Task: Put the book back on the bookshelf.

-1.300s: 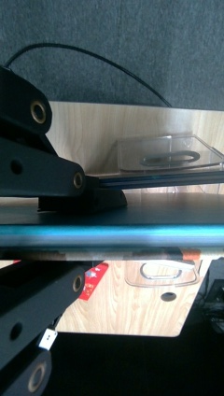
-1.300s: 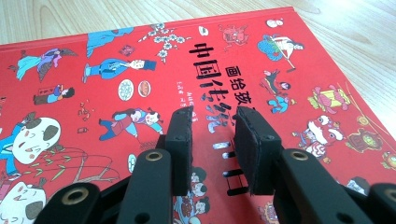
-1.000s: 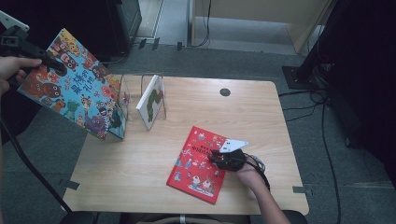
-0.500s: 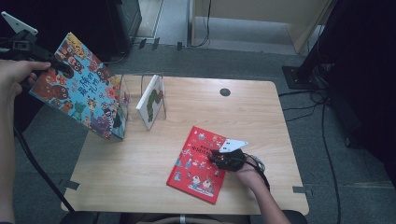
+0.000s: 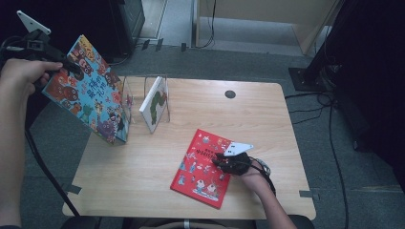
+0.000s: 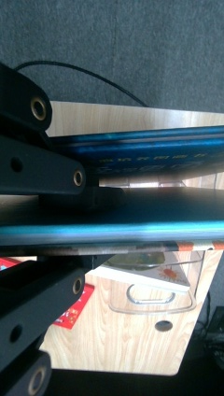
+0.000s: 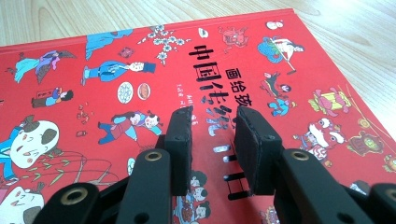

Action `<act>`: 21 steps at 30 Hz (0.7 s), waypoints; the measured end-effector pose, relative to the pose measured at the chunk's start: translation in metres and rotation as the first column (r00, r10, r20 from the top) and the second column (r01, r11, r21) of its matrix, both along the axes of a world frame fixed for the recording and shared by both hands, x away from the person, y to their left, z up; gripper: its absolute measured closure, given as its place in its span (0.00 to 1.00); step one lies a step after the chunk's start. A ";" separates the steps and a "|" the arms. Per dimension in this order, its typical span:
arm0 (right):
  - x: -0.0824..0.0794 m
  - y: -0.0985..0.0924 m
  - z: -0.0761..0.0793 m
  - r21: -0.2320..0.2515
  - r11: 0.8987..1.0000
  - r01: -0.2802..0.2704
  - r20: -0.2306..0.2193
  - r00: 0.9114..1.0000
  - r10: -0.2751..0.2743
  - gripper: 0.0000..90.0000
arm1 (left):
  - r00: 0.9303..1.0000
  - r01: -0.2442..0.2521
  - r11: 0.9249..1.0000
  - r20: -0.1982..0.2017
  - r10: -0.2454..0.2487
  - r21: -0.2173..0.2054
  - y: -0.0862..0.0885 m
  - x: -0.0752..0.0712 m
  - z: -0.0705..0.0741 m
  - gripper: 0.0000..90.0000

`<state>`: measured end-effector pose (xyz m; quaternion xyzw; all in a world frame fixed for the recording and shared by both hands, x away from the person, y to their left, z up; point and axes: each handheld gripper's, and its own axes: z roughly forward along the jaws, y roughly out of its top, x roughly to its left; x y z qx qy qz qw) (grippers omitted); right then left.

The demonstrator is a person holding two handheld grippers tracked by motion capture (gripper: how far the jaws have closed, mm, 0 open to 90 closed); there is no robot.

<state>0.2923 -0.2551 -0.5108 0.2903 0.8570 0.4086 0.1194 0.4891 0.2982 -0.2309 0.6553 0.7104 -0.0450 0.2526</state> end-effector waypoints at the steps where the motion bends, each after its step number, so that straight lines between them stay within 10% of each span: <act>1: 0.000 0.000 0.000 0.000 1.000 0.000 0.001 1.000 0.000 0.75 | 1.000 0.004 1.000 0.001 -0.004 -0.001 0.000 0.001 -0.001 0.88; 21: 0.000 0.000 0.000 0.000 1.000 0.000 0.001 1.000 0.000 0.75 | 1.000 0.001 0.999 -0.022 -0.002 -0.045 0.004 0.001 -0.017 0.86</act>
